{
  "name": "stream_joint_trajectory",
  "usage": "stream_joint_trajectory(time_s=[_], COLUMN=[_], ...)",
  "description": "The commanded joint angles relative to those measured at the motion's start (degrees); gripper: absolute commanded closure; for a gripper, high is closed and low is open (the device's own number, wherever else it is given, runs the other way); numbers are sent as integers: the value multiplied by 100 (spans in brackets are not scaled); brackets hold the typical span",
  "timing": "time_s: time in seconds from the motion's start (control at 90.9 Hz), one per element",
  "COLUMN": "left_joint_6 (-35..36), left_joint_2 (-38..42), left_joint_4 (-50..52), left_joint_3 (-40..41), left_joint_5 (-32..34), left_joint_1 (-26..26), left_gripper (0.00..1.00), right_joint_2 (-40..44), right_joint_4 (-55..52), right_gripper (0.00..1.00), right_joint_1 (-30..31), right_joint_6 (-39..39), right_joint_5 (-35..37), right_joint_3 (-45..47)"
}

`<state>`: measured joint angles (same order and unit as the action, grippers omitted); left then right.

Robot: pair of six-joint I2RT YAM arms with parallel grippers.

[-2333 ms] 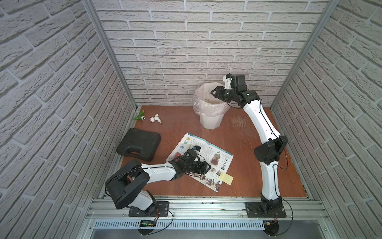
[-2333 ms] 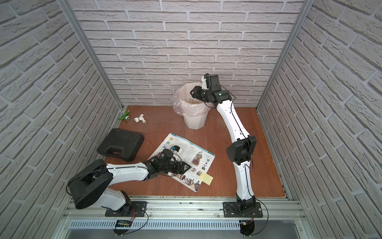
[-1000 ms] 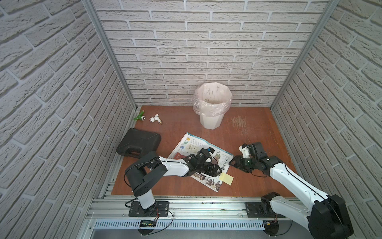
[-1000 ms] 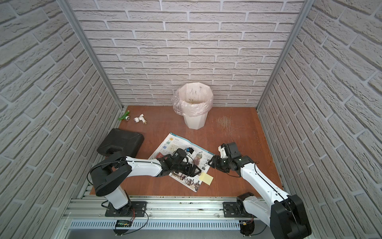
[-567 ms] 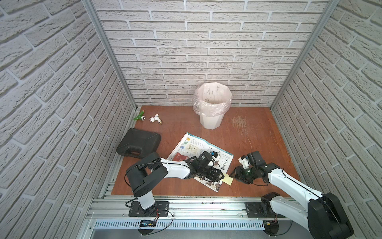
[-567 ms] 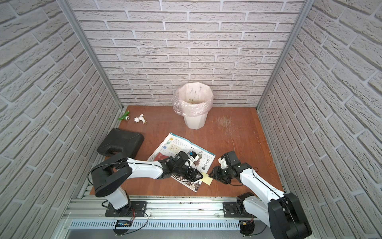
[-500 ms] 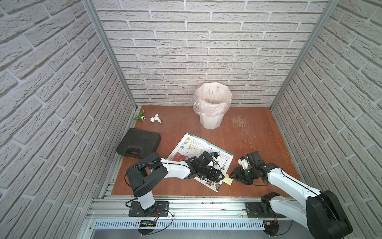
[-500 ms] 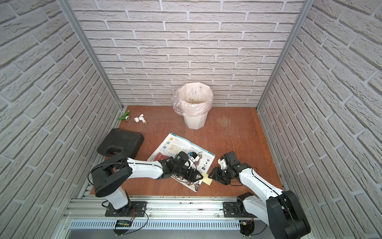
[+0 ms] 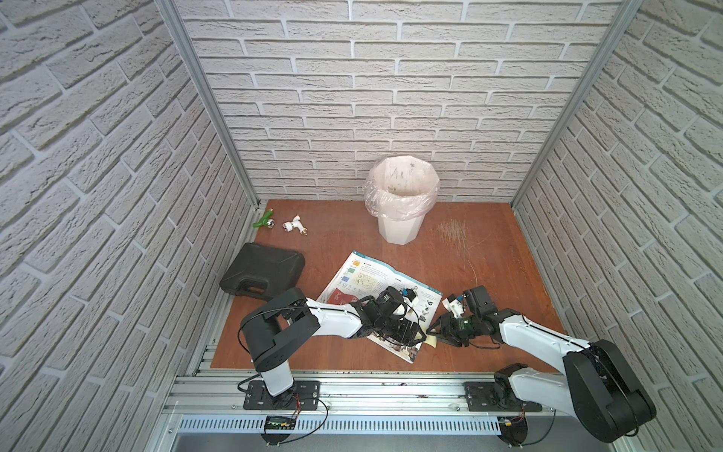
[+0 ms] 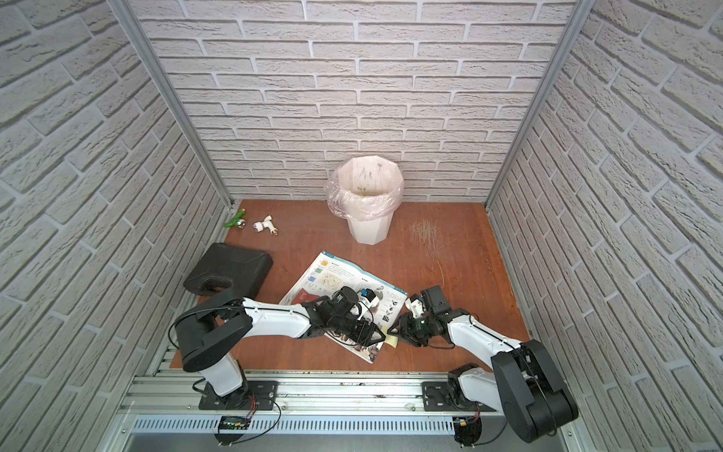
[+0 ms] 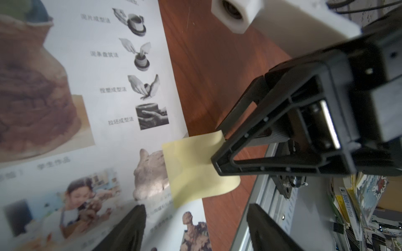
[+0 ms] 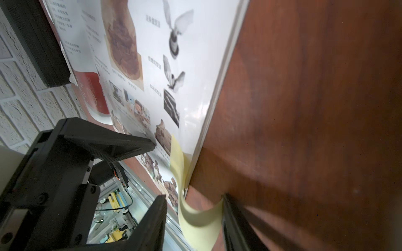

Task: Peel off the used sticky note
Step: Tear off the note from the book.

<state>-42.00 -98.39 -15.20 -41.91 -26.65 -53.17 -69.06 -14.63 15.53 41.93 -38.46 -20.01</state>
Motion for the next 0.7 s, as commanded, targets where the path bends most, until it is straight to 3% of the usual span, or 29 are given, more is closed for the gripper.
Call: stream_joint_trajectory(time_s=[0.0, 0.308, 0.693], left_joint_6=[54, 22, -199], left_joint_2=[-184, -363, -657], left_joint_4=[159, 26, -471], left_joint_3=[-9, 59, 311], left_joint_5=[-68, -64, -85], left_joint_1=[-52, -45, -51], left_gripper=[29, 30, 30], right_joint_2=[-24, 67, 236], right_joint_4=[259, 759, 1252], right_gripper=[62, 82, 97], right_joint_1=[32, 37, 38], right_joint_6=[256, 766, 1417], right_joint_5=[64, 46, 198], right_joint_3=[97, 200, 361])
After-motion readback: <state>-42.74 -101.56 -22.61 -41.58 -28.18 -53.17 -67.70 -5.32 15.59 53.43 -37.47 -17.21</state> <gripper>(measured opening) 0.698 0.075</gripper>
